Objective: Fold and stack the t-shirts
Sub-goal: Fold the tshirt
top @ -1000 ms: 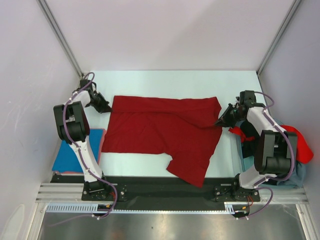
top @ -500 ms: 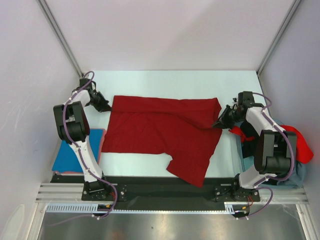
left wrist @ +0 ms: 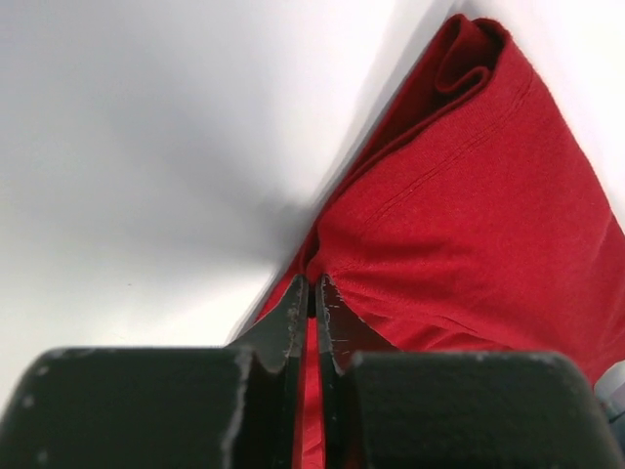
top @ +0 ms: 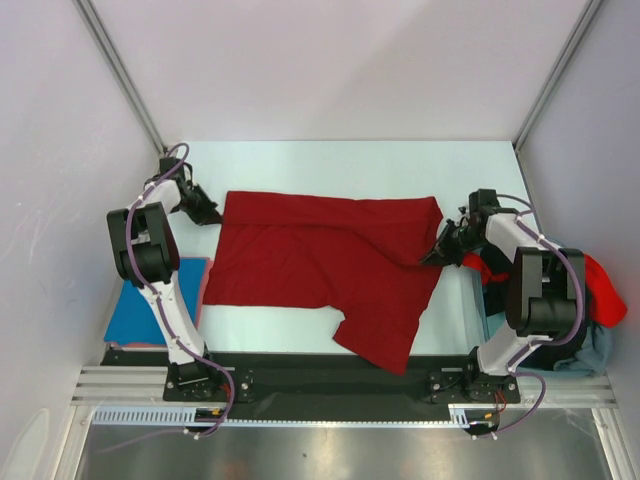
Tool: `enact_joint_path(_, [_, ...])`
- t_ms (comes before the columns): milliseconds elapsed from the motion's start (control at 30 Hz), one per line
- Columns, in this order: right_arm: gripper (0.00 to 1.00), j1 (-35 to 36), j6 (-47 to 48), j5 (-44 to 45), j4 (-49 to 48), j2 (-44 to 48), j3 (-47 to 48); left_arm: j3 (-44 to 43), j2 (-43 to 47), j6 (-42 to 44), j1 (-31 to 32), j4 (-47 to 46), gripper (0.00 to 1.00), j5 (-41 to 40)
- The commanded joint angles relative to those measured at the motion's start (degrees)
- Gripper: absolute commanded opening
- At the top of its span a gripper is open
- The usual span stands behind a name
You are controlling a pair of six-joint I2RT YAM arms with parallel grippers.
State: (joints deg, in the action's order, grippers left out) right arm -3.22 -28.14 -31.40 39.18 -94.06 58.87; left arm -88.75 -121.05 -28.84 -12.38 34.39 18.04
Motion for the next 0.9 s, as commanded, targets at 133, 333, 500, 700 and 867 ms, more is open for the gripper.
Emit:
enact_joint_path(133, [0.19, -0.6, 4.8, 3.2, 4.2, -2.4, 9.8, -2.1, 2.1, 1.2, -0.9, 1.4, 0.23, -3.6])
enact_joint_path(333, [0.55, -2.9, 5.0, 6.3, -7.8, -8.1, 21.8, -6.8, 2.9, 4.3, 0.3, -0.1, 0.57, -1.6])
enact_joint_path(500, [0.64, -3.1, 5.5, 5.6, -8.2, -21.6, 36.4, -15.1, -3.8, 6.5, 1.6, -0.6, 0.62, 0.9])
enact_joint_path(700, [0.62, -3.6, 7.2, 6.6, -3.3, -30.5, 47.1, -24.5, -12.8, 7.3, 4.0, 0.2, 0.58, 1.6])
enact_joint_path(867, [0.59, -4.0, 7.9, 7.1, -2.4, -32.9, 49.3, -26.2, -15.0, 7.0, 5.2, 1.3, 0.54, 2.5])
